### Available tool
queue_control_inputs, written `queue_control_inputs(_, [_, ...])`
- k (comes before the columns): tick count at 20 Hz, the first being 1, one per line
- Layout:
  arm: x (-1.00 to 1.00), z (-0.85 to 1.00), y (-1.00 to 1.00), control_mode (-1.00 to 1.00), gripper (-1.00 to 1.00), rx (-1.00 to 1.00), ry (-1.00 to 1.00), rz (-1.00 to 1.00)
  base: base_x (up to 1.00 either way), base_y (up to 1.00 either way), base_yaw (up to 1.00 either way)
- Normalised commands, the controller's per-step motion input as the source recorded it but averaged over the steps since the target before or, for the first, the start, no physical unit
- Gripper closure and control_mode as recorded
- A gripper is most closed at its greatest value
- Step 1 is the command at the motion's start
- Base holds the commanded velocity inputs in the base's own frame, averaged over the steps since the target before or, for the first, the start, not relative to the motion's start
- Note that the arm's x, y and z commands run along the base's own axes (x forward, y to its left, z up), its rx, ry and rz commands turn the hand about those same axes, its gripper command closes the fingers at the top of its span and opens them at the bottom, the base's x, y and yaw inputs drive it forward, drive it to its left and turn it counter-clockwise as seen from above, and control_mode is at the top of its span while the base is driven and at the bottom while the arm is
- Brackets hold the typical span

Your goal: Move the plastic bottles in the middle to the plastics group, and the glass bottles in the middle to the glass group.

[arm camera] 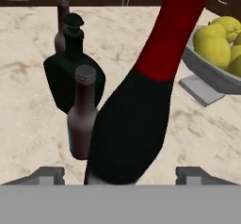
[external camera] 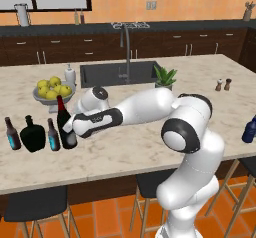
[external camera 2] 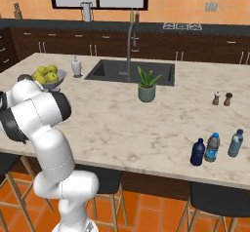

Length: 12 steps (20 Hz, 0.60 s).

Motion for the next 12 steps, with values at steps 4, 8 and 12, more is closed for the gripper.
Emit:
queue_control_inputs(4, [-0.22, 0.20, -0.22, -1.00, -1.00, 0.00, -0.01, -0.02, 0.00, 0.00, 0.00])
queue_control_inputs(8, [-0.44, 0.43, -0.56, -1.00, -1.00, 0.05, -0.01, -0.07, 0.00, 0.00, 0.00])
queue_control_inputs(12, [-0.38, 0.50, -0.67, -1.00, -1.00, 0.10, 0.00, -0.10, 0.00, 0.00, 0.00])
